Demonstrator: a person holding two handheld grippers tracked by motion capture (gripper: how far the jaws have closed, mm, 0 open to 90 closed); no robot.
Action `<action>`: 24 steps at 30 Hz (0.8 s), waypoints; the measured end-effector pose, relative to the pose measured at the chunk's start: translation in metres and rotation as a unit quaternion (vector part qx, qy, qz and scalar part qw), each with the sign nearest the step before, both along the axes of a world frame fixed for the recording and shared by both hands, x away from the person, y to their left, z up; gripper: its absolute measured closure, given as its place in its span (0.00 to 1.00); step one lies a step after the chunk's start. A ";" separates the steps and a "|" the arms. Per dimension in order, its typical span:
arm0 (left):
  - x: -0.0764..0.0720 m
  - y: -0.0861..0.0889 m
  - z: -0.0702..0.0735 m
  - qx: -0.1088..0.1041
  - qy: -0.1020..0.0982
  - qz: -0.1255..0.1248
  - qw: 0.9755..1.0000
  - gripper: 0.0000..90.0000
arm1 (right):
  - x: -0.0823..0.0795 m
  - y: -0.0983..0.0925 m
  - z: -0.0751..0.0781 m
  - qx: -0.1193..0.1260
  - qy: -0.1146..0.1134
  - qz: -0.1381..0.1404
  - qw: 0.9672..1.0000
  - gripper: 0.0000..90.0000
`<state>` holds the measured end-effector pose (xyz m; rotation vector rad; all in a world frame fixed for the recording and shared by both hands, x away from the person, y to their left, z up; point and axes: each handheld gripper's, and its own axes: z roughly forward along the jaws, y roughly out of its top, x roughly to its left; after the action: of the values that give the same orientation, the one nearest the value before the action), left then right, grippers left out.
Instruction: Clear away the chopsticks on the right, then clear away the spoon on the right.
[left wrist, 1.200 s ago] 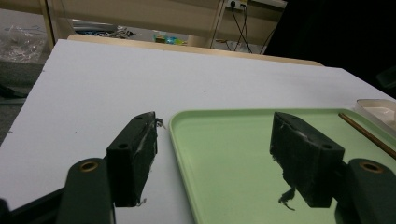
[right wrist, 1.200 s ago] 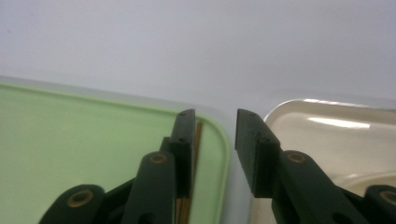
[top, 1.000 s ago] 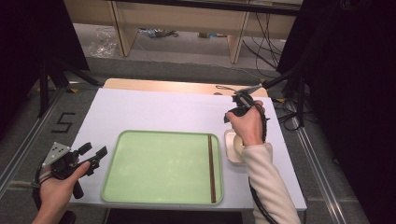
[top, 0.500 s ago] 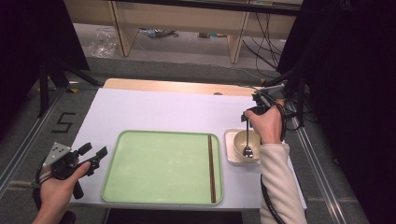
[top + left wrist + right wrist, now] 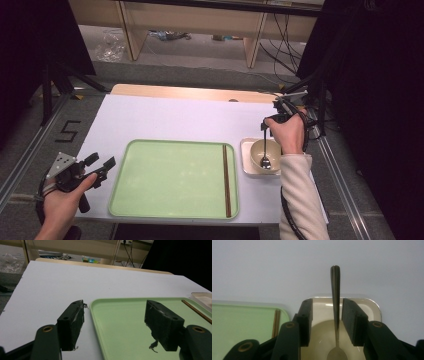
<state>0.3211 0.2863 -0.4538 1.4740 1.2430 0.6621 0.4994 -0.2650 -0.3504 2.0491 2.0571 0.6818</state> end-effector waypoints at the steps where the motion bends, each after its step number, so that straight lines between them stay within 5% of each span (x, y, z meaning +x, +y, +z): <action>1: 0.000 0.000 0.000 -0.002 -0.001 0.000 1.000 0.35 | 0.000 -0.001 0.001 -0.002 0.001 -0.001 1.000 0.69; 5: -0.001 0.001 0.000 -0.005 0.000 -0.001 1.000 0.35 | -0.001 -0.003 0.001 0.005 0.002 -0.012 1.000 0.69; 12: 0.001 -0.001 0.000 -0.001 -0.002 -0.001 1.000 0.35 | 0.002 -0.010 -0.005 -0.011 0.001 0.020 1.000 0.69; 24: 0.001 0.000 0.000 -0.003 -0.001 -0.004 1.000 0.35 | 0.004 -0.012 -0.015 -0.010 0.025 0.030 0.999 0.68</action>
<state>0.3223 0.2859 -0.4539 1.4716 1.2351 0.6537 0.5037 -0.2768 -0.3659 2.0210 2.1528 0.6221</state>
